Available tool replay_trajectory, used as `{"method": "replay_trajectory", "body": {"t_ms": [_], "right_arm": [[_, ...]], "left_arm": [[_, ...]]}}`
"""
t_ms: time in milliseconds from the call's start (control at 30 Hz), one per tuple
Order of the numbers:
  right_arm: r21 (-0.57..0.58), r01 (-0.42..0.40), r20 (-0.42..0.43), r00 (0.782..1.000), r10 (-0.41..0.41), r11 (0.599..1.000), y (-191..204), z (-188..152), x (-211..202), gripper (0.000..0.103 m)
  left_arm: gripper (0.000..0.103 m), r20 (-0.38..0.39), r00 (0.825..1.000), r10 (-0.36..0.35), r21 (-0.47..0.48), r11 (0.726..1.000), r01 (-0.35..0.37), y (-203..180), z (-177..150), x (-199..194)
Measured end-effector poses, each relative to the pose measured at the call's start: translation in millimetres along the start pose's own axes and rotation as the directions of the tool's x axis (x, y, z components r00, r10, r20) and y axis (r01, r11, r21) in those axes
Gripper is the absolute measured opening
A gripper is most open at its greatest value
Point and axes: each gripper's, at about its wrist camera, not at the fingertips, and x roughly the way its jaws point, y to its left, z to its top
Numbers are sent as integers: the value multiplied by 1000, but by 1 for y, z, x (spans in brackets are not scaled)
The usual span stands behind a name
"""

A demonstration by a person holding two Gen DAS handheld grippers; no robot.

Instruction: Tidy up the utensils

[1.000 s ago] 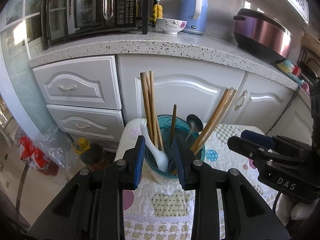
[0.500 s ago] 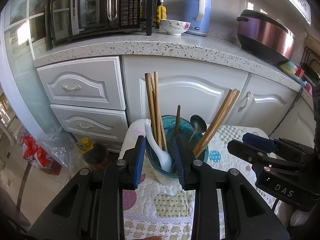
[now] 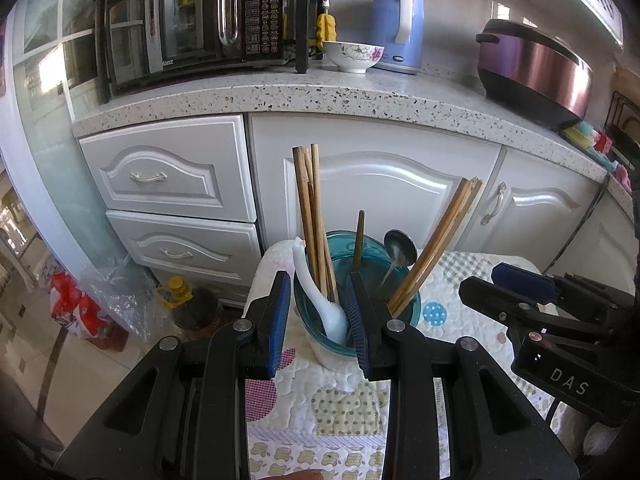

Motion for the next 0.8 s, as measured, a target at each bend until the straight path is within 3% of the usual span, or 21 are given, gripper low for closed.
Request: {"method": "replay_trajectory", "body": {"t_ms": [800], "right_arm": [[-10,-2,-26,1000,1,1000,5,-2,7,47]], "left_arm": [[28,1,1000,3,-12,1000,-3,1,-2,2]]}}
